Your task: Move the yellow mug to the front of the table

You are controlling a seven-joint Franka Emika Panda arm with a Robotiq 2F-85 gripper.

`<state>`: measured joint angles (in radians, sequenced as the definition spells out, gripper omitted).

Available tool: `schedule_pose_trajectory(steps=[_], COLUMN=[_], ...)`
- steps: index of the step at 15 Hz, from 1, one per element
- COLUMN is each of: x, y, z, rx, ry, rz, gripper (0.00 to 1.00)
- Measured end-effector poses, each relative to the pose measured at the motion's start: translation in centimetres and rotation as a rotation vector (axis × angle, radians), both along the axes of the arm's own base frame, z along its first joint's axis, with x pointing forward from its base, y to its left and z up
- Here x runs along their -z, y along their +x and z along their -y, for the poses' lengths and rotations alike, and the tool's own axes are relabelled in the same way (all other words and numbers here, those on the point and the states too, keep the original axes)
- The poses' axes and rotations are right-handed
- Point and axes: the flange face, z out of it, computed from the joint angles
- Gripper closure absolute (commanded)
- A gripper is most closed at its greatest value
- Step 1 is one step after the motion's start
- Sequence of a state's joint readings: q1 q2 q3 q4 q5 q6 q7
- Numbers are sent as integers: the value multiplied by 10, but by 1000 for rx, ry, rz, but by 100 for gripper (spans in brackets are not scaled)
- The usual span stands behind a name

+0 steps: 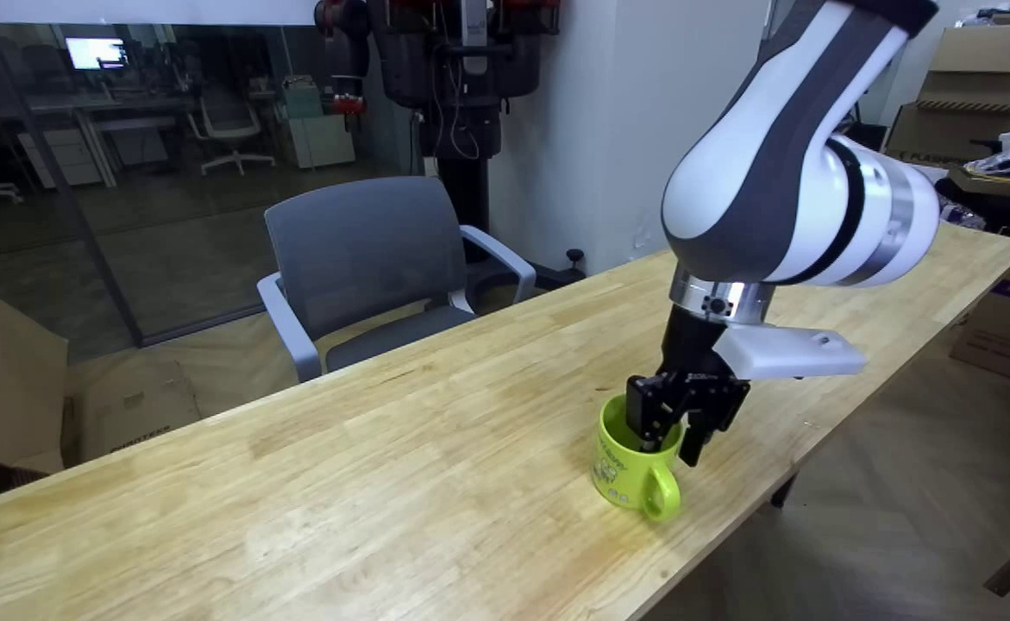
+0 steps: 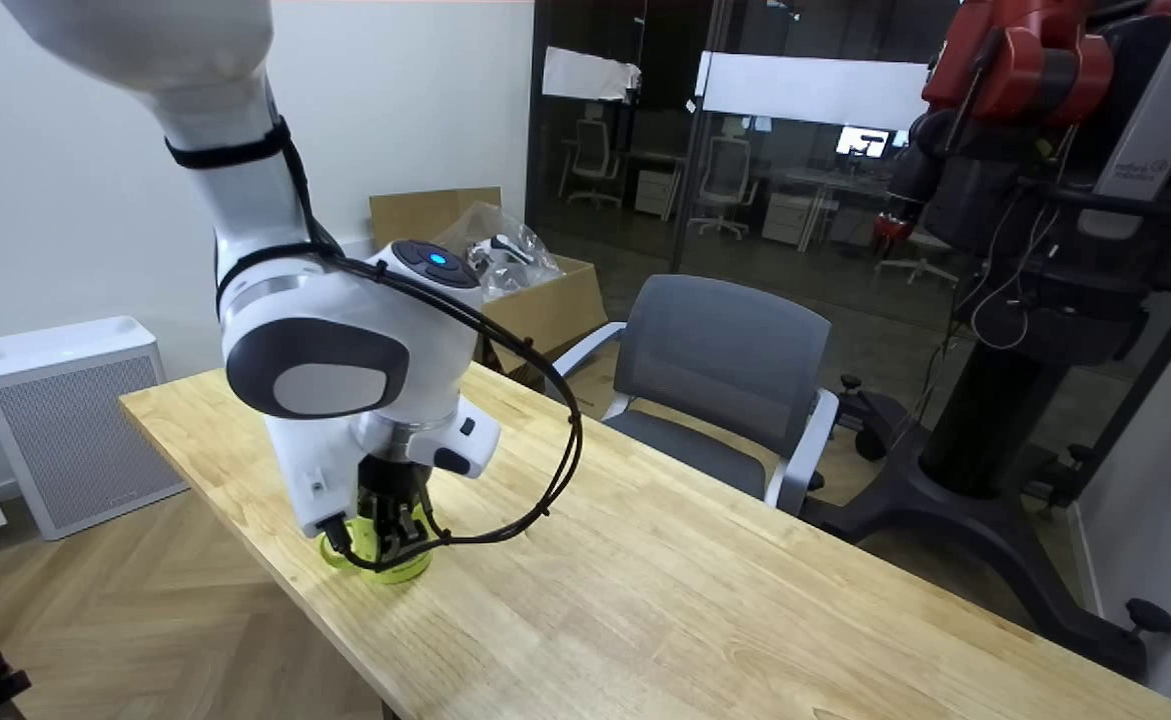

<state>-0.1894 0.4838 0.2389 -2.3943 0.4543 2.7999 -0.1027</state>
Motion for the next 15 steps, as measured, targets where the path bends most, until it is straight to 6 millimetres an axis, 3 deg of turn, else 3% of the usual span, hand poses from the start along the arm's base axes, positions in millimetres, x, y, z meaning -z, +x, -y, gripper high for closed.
schedule_pose_trajectory(steps=[3,11,15], x=[-1,-11,-17], y=[1,1,-5], z=[5,33,33], rx=[11,140,204], ry=[-8,-145,-219], rz=[11,128,148], gripper=[0,0,0])
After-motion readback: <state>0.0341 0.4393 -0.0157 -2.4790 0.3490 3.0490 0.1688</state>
